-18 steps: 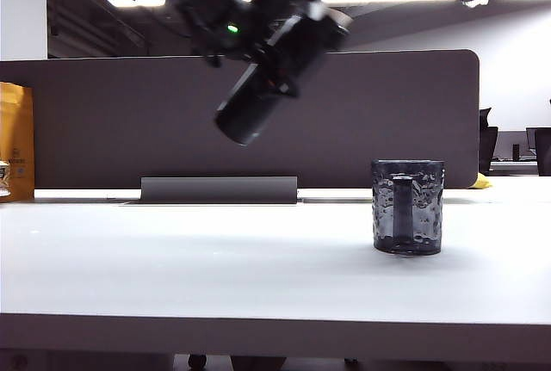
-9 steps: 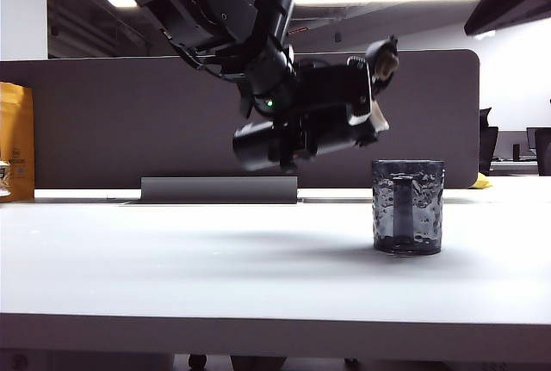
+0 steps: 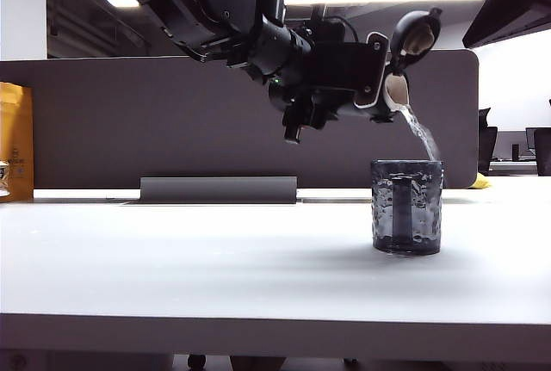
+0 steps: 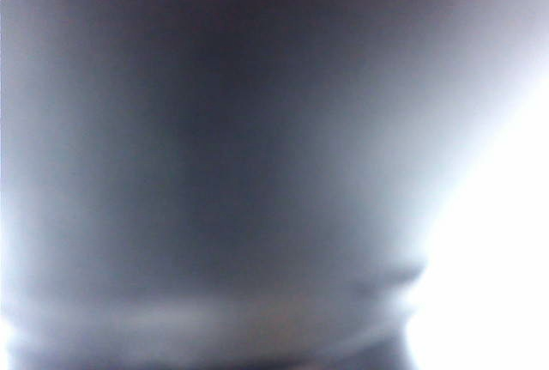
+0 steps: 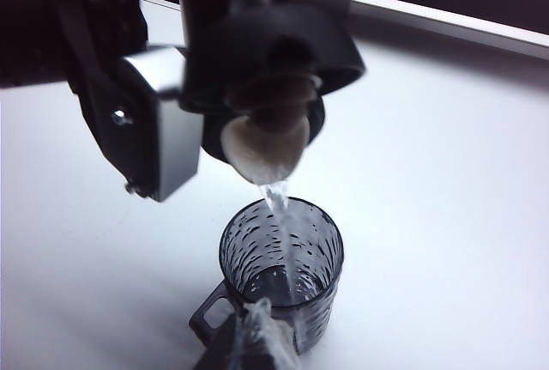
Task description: Pick up the black thermos, pour some water into the cup, then place the black thermos back on the table.
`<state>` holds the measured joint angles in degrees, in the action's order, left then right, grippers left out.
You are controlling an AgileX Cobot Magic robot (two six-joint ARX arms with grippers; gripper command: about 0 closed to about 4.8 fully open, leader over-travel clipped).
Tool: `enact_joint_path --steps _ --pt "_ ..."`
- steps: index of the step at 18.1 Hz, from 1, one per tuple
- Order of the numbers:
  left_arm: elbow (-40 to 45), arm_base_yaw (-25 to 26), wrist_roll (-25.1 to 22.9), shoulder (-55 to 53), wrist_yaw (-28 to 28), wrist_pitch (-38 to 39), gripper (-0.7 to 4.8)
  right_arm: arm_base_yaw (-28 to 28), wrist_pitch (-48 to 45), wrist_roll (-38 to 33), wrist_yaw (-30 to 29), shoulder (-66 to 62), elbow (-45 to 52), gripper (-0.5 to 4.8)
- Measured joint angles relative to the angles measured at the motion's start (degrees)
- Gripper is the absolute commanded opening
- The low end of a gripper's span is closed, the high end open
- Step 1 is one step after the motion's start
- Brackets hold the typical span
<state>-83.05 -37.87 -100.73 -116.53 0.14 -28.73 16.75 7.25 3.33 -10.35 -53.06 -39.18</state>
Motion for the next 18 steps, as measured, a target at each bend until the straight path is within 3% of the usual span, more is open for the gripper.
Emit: enact_joint_path --steps 4,10,18 --pt "0.0 2.6 -8.0 -0.2 -3.5 0.0 -0.06 0.0 0.0 0.0 -3.9 0.0 0.0 -0.08" --pt "0.0 2.6 -8.7 -0.2 -7.7 -0.1 -0.06 0.0 1.7 0.0 -4.2 0.0 0.0 -0.08" --pt "-3.5 2.6 -10.9 -0.2 -8.4 -2.0 -0.06 0.1 5.7 0.0 -4.5 0.0 1.8 -0.08"
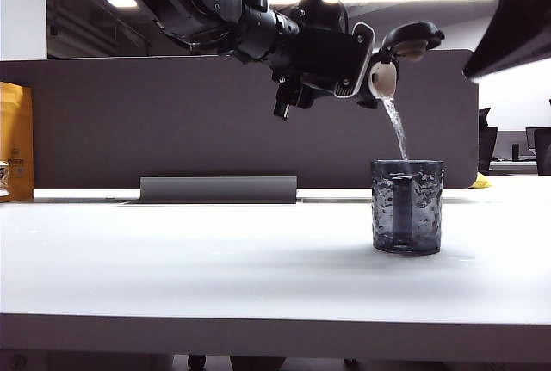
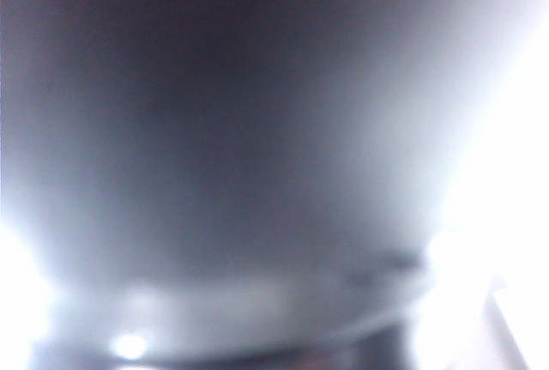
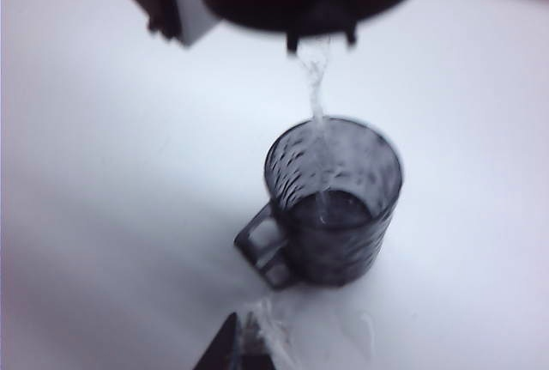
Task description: Pick up the black thermos, pour some water into the cup, then place the black thermos back on the table.
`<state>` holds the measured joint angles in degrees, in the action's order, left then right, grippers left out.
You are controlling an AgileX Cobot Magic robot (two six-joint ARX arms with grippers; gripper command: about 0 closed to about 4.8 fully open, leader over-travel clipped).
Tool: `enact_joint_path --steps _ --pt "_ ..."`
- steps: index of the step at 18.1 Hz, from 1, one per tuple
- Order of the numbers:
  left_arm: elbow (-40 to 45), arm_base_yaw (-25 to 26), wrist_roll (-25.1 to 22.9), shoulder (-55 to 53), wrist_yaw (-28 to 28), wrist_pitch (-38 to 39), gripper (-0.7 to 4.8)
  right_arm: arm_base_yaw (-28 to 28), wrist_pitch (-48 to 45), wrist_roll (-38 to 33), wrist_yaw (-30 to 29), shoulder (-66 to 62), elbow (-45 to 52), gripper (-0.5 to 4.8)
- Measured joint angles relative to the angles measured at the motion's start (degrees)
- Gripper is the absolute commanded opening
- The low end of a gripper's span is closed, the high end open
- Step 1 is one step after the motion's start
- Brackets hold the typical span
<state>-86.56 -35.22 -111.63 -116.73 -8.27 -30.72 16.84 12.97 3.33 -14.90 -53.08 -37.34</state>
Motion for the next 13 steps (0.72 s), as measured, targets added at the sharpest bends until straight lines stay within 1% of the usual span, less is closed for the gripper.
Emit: enact_joint_path --steps 1,4,11,13 --pt "0.0 0.0 -0.7 -0.1 -0.4 0.1 -0.06 0.0 0.5 0.0 -1.3 0.0 0.6 -0.08" --pt "0.0 0.0 -0.9 -1.0 -1.7 -0.3 -0.05 0.7 0.6 0.3 -1.5 0.0 0.6 -0.08" --pt "-1.1 -0.2 -0.9 -1.9 -1.7 -0.7 -0.06 0.7 1.5 1.6 -1.4 -0.2 0.6 -0.08" --pt "-1.1 -0.2 -0.9 -1.9 -1.7 -0.7 -0.05 0.7 1.6 3.2 -1.4 -0.2 0.6 -0.08"
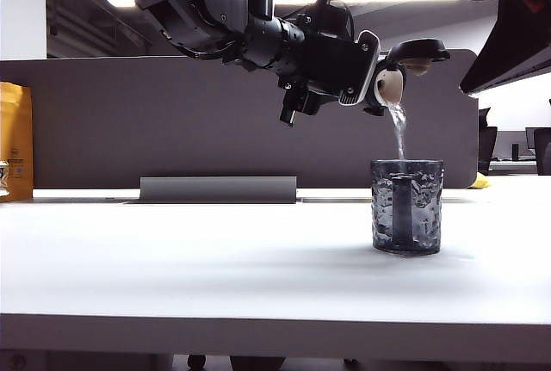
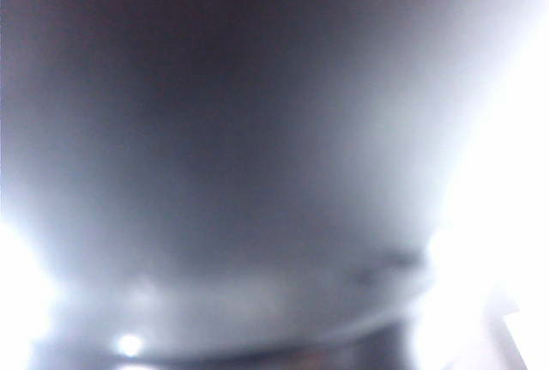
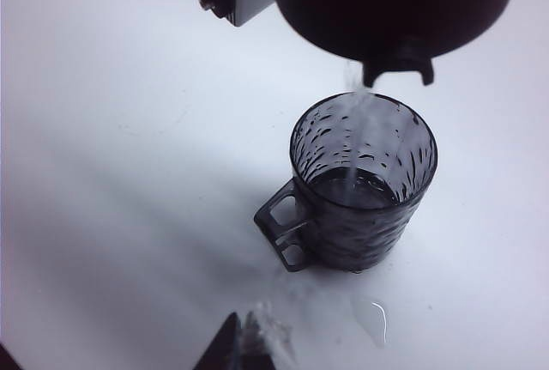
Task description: Pick up the black thermos, pour some water into the cup, then place the black thermos back on the table.
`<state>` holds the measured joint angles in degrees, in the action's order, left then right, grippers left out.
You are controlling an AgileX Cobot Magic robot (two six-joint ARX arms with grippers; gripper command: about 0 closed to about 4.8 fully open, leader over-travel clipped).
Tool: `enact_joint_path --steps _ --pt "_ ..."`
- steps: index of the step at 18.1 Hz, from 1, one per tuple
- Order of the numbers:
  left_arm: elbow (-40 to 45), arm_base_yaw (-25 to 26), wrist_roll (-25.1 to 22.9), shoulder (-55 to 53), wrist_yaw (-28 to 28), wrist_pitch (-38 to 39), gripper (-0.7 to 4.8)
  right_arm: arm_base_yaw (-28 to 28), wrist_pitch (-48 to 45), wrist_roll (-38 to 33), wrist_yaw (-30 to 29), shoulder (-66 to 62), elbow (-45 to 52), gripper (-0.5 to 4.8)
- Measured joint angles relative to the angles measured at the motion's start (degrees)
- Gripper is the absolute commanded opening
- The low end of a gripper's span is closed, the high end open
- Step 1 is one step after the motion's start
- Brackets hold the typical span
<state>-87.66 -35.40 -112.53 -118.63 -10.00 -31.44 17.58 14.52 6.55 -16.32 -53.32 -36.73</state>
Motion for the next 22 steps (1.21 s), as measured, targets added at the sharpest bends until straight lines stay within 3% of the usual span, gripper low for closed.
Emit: enact_joint_path --steps 13,18,20,22 --pt "-0.1 0.2 0.1 0.0 0.1 0.0 -0.06 0.0 -0.1 0.4 0.0 0.0 0.0 -0.08" --pt "-0.1 0.2 0.3 -0.9 4.4 2.1 -0.06 0.0 -0.1 0.7 0.0 0.0 0.0 -0.08" --pt "-0.1 0.2 4.5 -1.0 5.1 3.8 -0.05 0.0 -0.1 0.7 0.0 0.0 0.0 -0.08" --pt "-0.1 0.1 11.7 -1.0 5.0 2.9 -0.05 0.0 -0.4 0.7 0.0 0.0 0.0 -0.08"
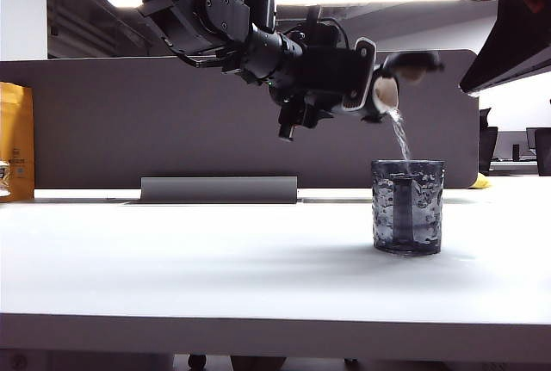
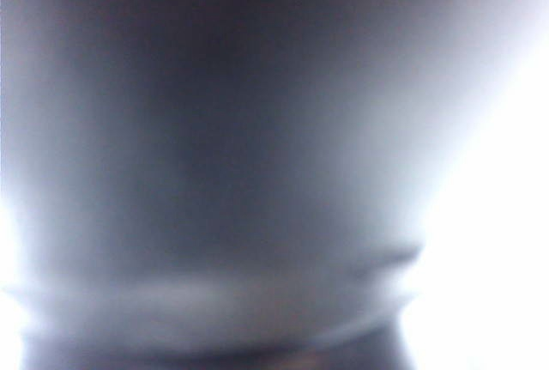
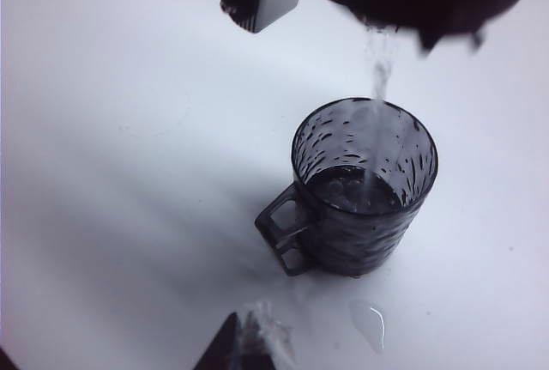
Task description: Pick up the black thermos, pour some water into the cup, then place the black thermos back on the table.
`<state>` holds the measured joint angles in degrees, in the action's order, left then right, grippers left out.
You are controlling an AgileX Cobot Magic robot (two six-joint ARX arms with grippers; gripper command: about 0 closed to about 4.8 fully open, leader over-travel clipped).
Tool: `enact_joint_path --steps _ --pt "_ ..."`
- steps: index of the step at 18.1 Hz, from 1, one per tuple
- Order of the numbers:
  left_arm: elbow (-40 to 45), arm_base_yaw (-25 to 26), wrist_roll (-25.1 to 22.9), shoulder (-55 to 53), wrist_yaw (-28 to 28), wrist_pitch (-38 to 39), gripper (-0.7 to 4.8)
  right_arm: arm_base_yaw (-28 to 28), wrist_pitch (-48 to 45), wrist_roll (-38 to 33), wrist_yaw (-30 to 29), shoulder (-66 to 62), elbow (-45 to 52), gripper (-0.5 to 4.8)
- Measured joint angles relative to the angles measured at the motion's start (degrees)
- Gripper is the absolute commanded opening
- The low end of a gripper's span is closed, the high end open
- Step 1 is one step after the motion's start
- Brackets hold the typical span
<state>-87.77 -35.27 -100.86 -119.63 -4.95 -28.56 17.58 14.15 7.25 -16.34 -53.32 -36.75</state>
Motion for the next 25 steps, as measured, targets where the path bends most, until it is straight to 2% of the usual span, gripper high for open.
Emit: enact_joint_path --steps 2,4,5,11,13,14,15,17,19,21,23,25 --pt "0.0 0.0 5.5 0.0 0.0 -0.6 -0.06 0.0 -0.1 0.0 0.0 0.0 0.0 -0.08" --pt "0.0 0.0 7.4 0.0 0.9 -0.8 -0.05 0.0 -0.3 0.0 0.0 0.0 0.0 -0.08" --pt "0.0 0.0 10.1 0.0 2.0 -0.8 -0.06 0.0 -1.1 0.0 0.0 0.4 0.0 -0.08" --pt "0.0 -0.1 34.0 0.0 8.3 -0.8 -0.06 0.0 -7.0 0.0 -0.1 3.3 -0.1 -0.08" --pt "0.0 -0.4 51.0 0.4 17.6 -0.2 -0.06 0.0 -8.2 -0.7 -0.2 4.0 -0.6 -0.08" --pt "0.0 -0.4 64.3 2.7 22.9 4.5 -0.06 0.0 -10.4 -2.1 -0.2 4.2 -1.7 -0.08" --pt "0.0 0.1 72.2 5.8 23.2 9.6 -0.05 0.0 -10.6 -2.5 -0.2 4.2 -2.8 -0.08" --pt "0.0 2.0 84.3 12.6 20.5 16.5 -0.05 0.0 -12.3 -3.0 -0.2 4.2 -3.7 -0.08" --pt "1.0 4.6 89.9 18.6 17.8 22.2 -0.06 0.0 -15.9 -6.1 -0.2 4.1 -3.7 -0.08" --pt "7.1 9.7 93.9 24.1 11.8 22.5 -0.05 0.1 -19.2 -9.0 -0.9 3.2 -3.7 -0.08" --pt "16.4 15.3 98.5 29.6 6.2 18.2 -0.06 3.0 -21.2 -10.1 -3.8 -0.5 -3.8 -0.08" --pt "29.1 19.2 100.5 32.9 4.0 3.4 -0.06 11.2 -22.5 -10.4 -4.4 -7.0 -5.9 -0.08"
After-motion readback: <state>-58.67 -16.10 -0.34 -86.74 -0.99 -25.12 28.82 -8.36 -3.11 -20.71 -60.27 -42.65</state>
